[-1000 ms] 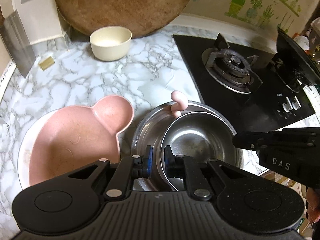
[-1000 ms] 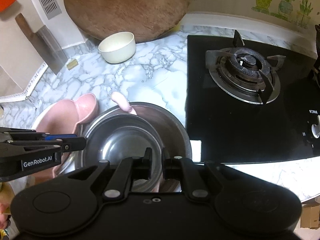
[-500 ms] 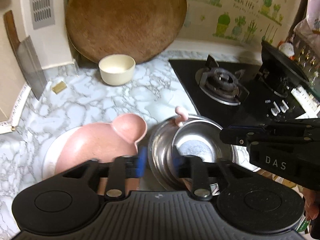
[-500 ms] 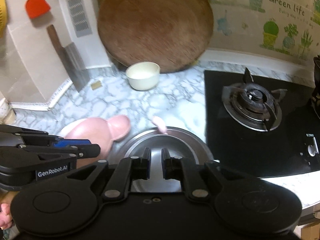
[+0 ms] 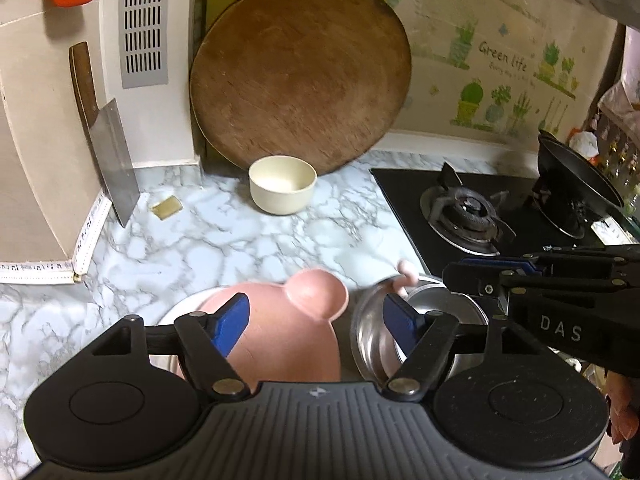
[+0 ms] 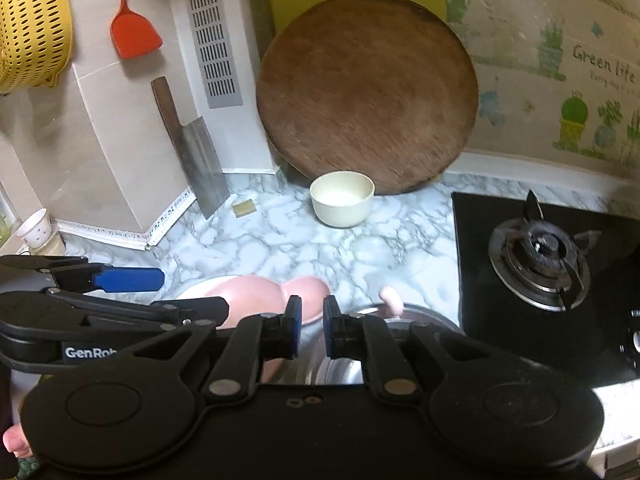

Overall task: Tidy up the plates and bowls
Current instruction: 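Move both grippers to the cream bowl by the wooden cutting board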

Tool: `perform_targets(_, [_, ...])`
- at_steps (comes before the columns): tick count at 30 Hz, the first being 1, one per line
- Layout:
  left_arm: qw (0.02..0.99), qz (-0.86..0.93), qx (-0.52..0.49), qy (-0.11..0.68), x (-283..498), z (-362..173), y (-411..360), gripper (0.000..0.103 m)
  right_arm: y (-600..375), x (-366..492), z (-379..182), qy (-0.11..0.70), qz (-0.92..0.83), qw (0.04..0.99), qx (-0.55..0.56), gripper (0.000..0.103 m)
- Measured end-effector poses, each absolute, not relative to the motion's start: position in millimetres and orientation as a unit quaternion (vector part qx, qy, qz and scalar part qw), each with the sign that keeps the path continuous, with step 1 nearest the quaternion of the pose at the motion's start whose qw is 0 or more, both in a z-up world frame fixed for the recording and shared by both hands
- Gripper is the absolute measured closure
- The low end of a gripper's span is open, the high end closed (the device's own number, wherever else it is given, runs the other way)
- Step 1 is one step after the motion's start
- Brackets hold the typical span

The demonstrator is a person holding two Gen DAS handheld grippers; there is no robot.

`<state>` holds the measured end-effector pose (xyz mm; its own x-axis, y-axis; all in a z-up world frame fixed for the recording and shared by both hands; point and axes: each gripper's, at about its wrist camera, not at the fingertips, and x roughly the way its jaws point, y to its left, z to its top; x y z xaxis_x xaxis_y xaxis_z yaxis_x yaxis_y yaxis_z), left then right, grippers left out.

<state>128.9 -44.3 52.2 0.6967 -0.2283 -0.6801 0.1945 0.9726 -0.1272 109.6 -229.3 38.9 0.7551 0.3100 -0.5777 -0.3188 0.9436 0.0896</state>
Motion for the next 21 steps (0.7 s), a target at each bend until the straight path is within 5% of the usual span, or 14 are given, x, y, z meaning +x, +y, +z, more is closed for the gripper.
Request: perform_targets(21, [0.915, -0.051, -0.064, 0.395, 274, 25, -26, 0.025, -247, 279, 31, 0.302, 0.213, 0.929, 0.0, 0.092])
